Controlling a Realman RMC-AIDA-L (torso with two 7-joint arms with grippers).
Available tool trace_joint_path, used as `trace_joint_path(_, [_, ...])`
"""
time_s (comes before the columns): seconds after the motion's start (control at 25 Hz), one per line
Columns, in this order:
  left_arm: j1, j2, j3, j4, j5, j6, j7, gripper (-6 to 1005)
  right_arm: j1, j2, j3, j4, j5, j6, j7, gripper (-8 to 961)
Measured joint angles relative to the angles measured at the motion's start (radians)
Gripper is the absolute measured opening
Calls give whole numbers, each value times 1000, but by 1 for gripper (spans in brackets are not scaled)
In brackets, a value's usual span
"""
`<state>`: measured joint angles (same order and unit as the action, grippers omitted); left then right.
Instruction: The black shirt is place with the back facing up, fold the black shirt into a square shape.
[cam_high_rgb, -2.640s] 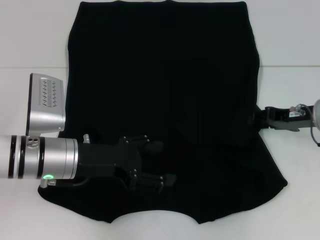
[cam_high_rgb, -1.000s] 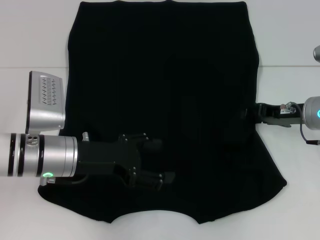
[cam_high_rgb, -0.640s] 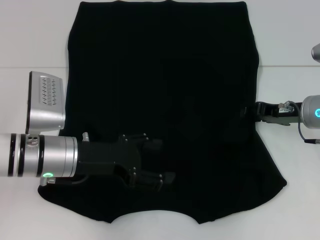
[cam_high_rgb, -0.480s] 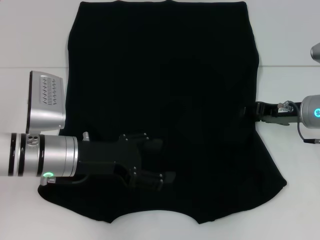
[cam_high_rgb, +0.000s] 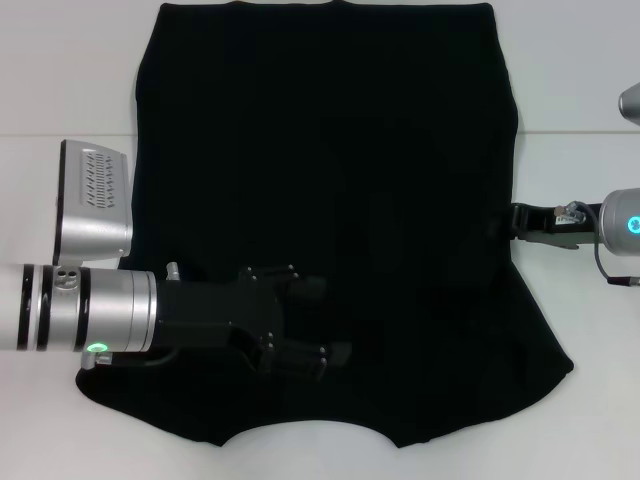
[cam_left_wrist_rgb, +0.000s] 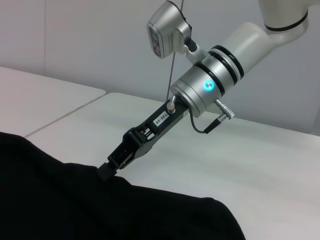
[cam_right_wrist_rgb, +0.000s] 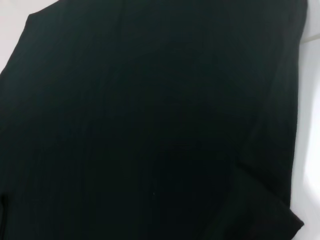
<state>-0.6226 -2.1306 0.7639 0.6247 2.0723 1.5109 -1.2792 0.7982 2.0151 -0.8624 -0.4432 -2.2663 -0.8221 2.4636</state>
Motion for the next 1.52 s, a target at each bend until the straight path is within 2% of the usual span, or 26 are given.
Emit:
trace_joint_path(0.44, [2, 0, 0, 1, 0, -1, 0, 932, 1, 4, 0, -2, 1, 8, -9, 7])
trace_joint_path(0.76, [0, 0, 0, 0, 0, -2, 0, 932, 45, 4, 0, -4, 0, -11, -25, 8])
trace_joint_path(1.08, [0, 0, 0, -3, 0, -2, -3, 932, 91, 21, -28, 3, -2, -16, -36, 8])
trace_joint_path(1.52, [5, -1, 0, -3, -3, -1, -6, 932, 104, 34, -41, 5, 0, 1, -36, 9])
